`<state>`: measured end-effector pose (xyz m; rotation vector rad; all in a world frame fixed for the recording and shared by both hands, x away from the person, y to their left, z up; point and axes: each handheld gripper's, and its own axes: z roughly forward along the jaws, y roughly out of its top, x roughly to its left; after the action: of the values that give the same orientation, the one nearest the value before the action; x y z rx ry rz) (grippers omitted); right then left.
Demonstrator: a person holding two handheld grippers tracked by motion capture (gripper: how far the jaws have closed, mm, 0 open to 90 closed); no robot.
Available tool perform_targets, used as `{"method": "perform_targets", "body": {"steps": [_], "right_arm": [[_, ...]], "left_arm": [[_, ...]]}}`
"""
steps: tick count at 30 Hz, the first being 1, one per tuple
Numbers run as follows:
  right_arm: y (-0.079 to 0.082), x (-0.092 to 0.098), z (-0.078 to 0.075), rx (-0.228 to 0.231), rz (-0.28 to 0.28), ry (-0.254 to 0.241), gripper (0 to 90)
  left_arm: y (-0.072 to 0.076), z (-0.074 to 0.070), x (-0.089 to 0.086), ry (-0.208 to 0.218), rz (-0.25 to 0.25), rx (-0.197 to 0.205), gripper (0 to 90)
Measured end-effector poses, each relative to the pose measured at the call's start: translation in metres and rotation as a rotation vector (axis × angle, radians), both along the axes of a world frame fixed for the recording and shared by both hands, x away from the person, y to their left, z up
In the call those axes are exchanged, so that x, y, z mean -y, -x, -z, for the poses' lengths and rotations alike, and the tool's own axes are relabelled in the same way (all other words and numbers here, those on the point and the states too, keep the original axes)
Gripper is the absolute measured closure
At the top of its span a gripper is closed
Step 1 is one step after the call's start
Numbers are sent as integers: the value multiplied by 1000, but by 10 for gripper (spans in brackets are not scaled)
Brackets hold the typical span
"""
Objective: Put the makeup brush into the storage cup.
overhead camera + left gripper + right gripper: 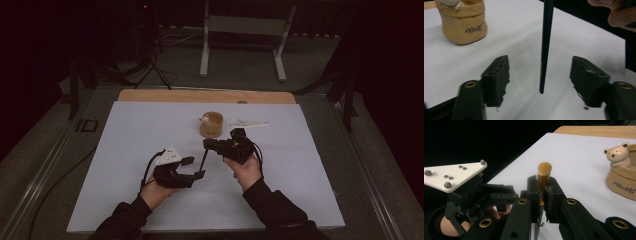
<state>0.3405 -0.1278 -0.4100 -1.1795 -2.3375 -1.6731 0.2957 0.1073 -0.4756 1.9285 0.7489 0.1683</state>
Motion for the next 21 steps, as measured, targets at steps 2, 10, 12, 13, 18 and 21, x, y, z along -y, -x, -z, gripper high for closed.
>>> {"method": "perform_targets", "body": {"steps": [2,10,12,13,18,21], "right_arm": [[0,1,0,8,-2,7,835],[-1,9,-5,55,-28,28,835],[-1,10,-6,69,-30,38,835],[-2,11,-7,76,-35,43,835],[-3,14,-11,100,-40,73,835],[-4,18,-14,112,-44,93,835]], "left_arm": [[0,0,0,4,-3,-5,257],[-2,0,-5,23,-10,-1,148],[-2,0,-6,36,-13,-4,129],[-3,0,-7,40,-7,-4,127],[-2,1,-6,6,-2,25,47],[-1,2,-5,3,6,34,26]]}}
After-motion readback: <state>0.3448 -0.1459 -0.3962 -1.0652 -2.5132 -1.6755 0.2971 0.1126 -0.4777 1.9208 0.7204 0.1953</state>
